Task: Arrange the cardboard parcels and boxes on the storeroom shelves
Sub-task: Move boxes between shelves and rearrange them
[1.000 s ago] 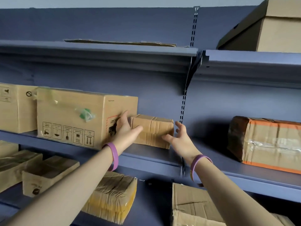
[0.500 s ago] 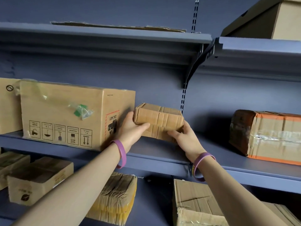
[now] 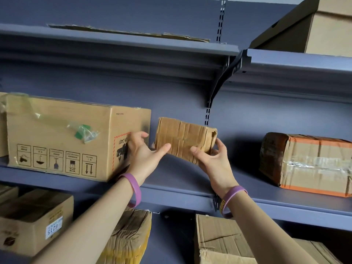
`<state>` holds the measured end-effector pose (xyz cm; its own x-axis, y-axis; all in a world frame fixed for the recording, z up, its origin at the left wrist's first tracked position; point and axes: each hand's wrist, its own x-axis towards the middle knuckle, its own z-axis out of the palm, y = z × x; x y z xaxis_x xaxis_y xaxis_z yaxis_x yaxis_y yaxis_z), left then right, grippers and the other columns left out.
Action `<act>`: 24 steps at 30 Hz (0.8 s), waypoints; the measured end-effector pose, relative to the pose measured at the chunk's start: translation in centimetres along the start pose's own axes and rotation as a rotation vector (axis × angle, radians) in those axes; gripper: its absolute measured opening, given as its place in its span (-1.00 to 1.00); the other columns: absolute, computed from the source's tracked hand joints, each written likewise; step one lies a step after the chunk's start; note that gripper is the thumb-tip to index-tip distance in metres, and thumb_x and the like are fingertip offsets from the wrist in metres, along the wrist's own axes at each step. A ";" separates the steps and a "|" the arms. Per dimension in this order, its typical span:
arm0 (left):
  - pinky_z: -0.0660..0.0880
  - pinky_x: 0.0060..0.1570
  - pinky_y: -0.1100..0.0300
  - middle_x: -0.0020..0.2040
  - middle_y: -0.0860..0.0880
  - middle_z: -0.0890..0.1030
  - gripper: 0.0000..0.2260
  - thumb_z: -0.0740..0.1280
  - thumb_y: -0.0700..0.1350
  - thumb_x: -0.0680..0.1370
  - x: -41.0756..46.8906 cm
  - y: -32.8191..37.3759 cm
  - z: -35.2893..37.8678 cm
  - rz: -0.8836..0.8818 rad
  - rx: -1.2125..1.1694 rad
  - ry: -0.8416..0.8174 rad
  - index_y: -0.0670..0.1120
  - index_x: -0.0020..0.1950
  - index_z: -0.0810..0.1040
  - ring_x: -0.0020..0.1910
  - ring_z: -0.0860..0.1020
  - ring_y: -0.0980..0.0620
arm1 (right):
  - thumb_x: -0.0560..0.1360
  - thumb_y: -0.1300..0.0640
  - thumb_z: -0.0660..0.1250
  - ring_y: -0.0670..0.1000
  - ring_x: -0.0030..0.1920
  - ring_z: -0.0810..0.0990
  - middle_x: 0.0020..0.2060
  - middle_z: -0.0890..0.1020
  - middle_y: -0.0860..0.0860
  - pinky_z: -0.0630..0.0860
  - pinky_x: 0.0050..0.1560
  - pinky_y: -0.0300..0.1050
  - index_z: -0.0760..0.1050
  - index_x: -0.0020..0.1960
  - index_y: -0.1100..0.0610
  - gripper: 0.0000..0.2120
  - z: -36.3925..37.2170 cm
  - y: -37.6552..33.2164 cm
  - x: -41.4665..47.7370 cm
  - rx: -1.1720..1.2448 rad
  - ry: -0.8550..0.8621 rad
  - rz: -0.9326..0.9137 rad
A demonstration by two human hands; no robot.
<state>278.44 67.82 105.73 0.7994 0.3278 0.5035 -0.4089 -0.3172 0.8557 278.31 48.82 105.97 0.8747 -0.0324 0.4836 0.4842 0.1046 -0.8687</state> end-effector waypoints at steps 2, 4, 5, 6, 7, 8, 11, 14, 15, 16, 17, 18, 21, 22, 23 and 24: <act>0.38 0.11 0.25 0.26 0.02 0.29 -0.47 0.51 0.10 0.46 -0.8 0.7 0.2 0.100 0.048 -0.109 0.12 0.26 0.25 0.22 0.40 0.04 | 0.25 -0.02 0.61 0.05 0.16 0.65 0.15 0.67 0.08 0.54 0.29 0.11 0.43 0.34 0.17 -0.25 0.1 -0.2 0.0 -0.052 -0.027 -0.064; 0.35 0.02 0.37 0.31 0.02 0.31 -0.47 0.45 0.19 0.48 -1.3 1.0 0.3 0.148 0.058 -0.280 0.18 0.31 0.24 0.22 0.41 0.09 | 0.19 -0.11 0.63 0.03 0.14 0.66 0.13 0.67 0.06 0.56 0.25 0.07 0.46 0.29 0.14 -0.23 0.2 -0.2 -0.2 -0.097 -0.040 -0.094; 0.36 0.09 0.35 0.34 0.03 0.31 -0.42 0.42 0.29 0.43 -1.3 1.0 0.4 0.161 0.069 -0.344 0.25 0.33 0.21 0.25 0.42 0.12 | 0.15 -0.15 0.64 -0.01 0.12 0.66 0.14 0.65 0.05 0.57 0.22 0.00 0.43 0.28 0.10 -0.19 0.2 -0.1 -0.2 -0.116 -0.046 -0.097; 0.35 0.18 0.29 0.36 0.05 0.31 -0.35 0.38 0.38 0.36 -1.4 1.0 0.3 0.170 0.077 -0.395 0.31 0.34 0.18 0.30 0.41 0.15 | 0.14 -0.15 0.66 -0.07 0.10 0.65 0.14 0.63 0.05 0.57 0.17 -0.10 0.39 0.28 0.08 -0.17 0.2 0.0 -0.3 -0.125 -0.061 -0.099; 0.32 0.26 0.24 0.37 0.09 0.32 -0.30 0.36 0.44 0.29 -1.4 1.0 0.1 0.176 0.062 -0.427 0.35 0.35 0.17 0.33 0.40 0.18 | 0.19 -0.12 0.67 -0.17 0.06 0.64 0.13 0.61 0.03 0.56 0.11 -0.23 0.35 0.29 0.07 -0.18 0.2 0.1 -0.4 -0.136 -0.077 -0.099; 0.31 0.30 0.24 0.38 0.13 0.35 -0.27 0.36 0.46 0.25 -1.3 1.0 0.1 0.163 0.033 -0.445 0.36 0.35 0.17 0.33 0.41 0.24 | 0.26 -0.05 0.64 -0.27 0.01 0.62 0.11 0.59 -0.02 0.52 0.05 -0.34 0.32 0.30 0.07 -0.25 0.3 0.1 -0.5 -0.142 -0.103 -0.104; 0.37 0.21 0.40 0.26 0.32 0.44 -0.32 0.42 0.42 0.28 -1.4 1.4 -0.1 0.126 -0.071 -0.479 0.34 0.31 0.23 0.19 0.45 0.45 | 0.37 -0.01 0.47 -0.30 0.05 0.61 0.14 0.59 -0.02 0.51 0.05 -0.37 0.33 0.33 0.05 -0.40 0.4 -0.1 -0.9 -0.104 -0.193 -0.111; 0.40 0.14 0.47 0.27 0.26 0.49 -0.27 0.49 0.27 0.41 -1.2 1.3 -0.1 0.092 -0.125 -0.475 0.15 0.46 0.23 0.22 0.47 0.38 | 0.48 -0.12 0.34 -0.08 0.21 0.61 0.23 0.61 0.02 0.54 0.24 -0.13 0.41 0.36 0.03 -0.50 0.5 -0.2 -1.1 -0.063 -0.234 -0.078; 0.41 0.23 0.39 0.30 0.20 0.51 -0.31 0.47 0.22 0.44 -1.0 1.0 -0.1 0.081 -0.124 -0.446 0.11 0.47 0.26 0.26 0.48 0.30 | 0.53 -0.10 0.28 -0.06 0.23 0.60 0.23 0.61 0.02 0.53 0.27 -0.10 0.44 0.37 0.05 -0.55 0.5 -0.2 -1.0 -0.051 -0.237 -0.075; 0.41 0.32 0.26 0.31 0.14 0.53 -0.41 0.43 0.15 0.49 -0.8 0.8 -0.2 0.061 -0.147 -0.415 0.09 0.45 0.31 0.28 0.49 0.22 | 0.59 -0.04 0.23 -0.06 0.22 0.60 0.23 0.62 0.03 0.54 0.27 -0.09 0.46 0.37 0.07 -0.60 0.5 -0.2 -1.0 -0.047 -0.233 -0.078; 0.43 0.36 0.15 0.30 0.09 0.56 -0.54 0.39 0.06 0.56 -0.7 0.8 -0.4 0.031 -0.204 -0.395 0.07 0.42 0.35 0.27 0.52 0.17 | 0.63 0.02 0.21 -0.05 0.20 0.61 0.22 0.62 0.03 0.54 0.27 -0.08 0.48 0.36 0.08 -0.66 0.4 -0.2 -0.9 -0.059 -0.223 -0.083; 0.45 0.35 0.11 0.28 0.05 0.58 -0.66 0.33 -0.06 0.63 -0.7 0.8 -0.5 -0.013 -0.277 -0.392 0.03 0.39 0.39 0.24 0.54 0.14 | 0.66 0.09 0.20 -0.03 0.17 0.61 0.21 0.63 0.03 0.54 0.27 -0.06 0.51 0.33 0.08 -0.71 0.4 -0.3 -0.9 -0.082 -0.212 -0.085; 0.47 0.33 0.05 0.27 -0.03 0.61 -0.76 0.20 -0.21 0.69 -0.6 0.7 -0.8 -0.104 -0.431 -0.405 -0.04 0.34 0.46 0.23 0.59 0.04 | 0.61 0.18 0.32 -0.04 0.15 0.59 0.16 0.63 -0.03 0.53 0.27 0.01 0.56 0.21 0.02 -0.80 0.2 0.5 -0.3 -0.130 -0.100 -0.077; 0.47 0.33 0.02 0.25 -0.03 0.63 -0.77 0.19 -0.23 0.69 -0.5 0.7 -0.9 -0.119 -0.471 -0.406 -0.04 0.31 0.48 0.23 0.60 0.02 | 0.58 0.14 0.38 -0.01 0.21 0.57 0.20 0.61 -0.03 0.50 0.31 0.05 0.54 0.22 0.00 -0.77 0.0 0.8 -0.1 -0.139 -0.040 -0.075; 0.48 0.31 0.01 0.21 -0.03 0.65 -0.78 0.19 -0.25 0.68 -0.3 0.6 -1.0 -0.132 -0.505 -0.400 -0.05 0.27 0.51 0.21 0.61 0.01 | 0.53 0.06 0.44 0.01 0.28 0.52 0.26 0.55 -0.04 0.47 0.35 0.09 0.50 0.28 -0.01 -0.67 -0.1 0.9 0.1 -0.147 0.014 -0.063; 0.49 0.28 0.00 0.16 -0.03 0.68 -0.78 0.19 -0.27 0.68 -0.2 0.6 -1.1 -0.144 -0.541 -0.399 -0.06 0.24 0.53 0.18 0.63 0.01 | 0.48 -0.03 0.48 0.01 0.34 0.46 0.32 0.47 -0.06 0.43 0.38 0.12 0.42 0.36 -0.03 -0.50 -0.1 0.9 0.1 -0.141 0.056 -0.028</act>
<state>277.51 68.51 106.28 0.9208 -0.0523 0.3865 -0.3659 0.2278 0.9024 278.83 48.79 105.23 0.8587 -0.0897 0.5046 0.5033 -0.0379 -0.8633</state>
